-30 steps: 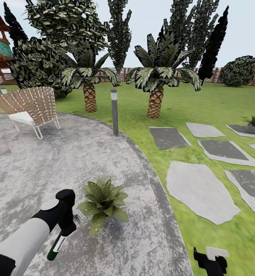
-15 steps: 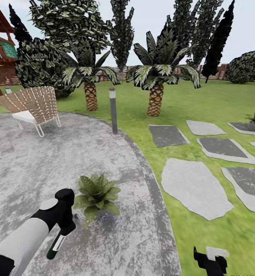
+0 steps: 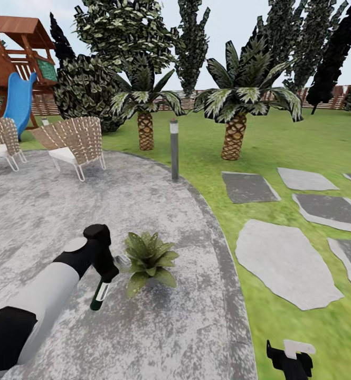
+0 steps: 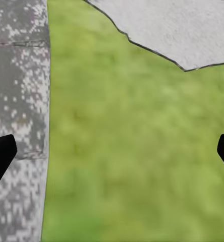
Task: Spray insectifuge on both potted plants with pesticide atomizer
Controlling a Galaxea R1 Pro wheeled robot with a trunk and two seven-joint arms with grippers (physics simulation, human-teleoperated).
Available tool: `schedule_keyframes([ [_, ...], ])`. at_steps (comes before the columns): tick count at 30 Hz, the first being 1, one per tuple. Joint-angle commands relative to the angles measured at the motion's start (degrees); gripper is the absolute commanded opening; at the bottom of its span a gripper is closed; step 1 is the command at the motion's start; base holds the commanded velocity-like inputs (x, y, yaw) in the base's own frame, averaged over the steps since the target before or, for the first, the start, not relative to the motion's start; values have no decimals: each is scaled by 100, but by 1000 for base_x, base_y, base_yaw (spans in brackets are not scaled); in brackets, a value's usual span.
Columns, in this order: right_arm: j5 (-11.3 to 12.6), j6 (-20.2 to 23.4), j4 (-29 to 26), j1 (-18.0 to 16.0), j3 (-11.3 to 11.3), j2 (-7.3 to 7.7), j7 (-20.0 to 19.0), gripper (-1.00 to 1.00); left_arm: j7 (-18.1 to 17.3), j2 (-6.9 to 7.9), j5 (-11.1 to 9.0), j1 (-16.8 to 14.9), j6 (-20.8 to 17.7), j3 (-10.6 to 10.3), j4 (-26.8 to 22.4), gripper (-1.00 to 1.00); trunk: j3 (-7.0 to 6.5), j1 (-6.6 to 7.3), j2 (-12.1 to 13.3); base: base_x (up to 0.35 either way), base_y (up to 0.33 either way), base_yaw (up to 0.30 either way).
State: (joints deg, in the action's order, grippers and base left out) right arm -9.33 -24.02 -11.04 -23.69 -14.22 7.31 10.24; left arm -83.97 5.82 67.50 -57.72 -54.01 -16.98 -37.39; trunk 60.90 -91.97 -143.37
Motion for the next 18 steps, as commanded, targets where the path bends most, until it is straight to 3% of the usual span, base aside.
schedule_keyframes([
  [1,-60,-15,6,-5,-30,-2,22,100,-131,-1,46,-53,-49,-55,-4,-100,6,1,-2,0,0,42],
  [6,-63,-15,11,-5,-29,7,19,100,-465,-14,44,-128,-52,-410,7,-100,6,1,-2,5,-1,9],
  [18,-60,-15,5,-5,-37,7,22,100,-603,-29,44,-134,-48,-455,7,-100,6,1,-2,206,-175,0],
])
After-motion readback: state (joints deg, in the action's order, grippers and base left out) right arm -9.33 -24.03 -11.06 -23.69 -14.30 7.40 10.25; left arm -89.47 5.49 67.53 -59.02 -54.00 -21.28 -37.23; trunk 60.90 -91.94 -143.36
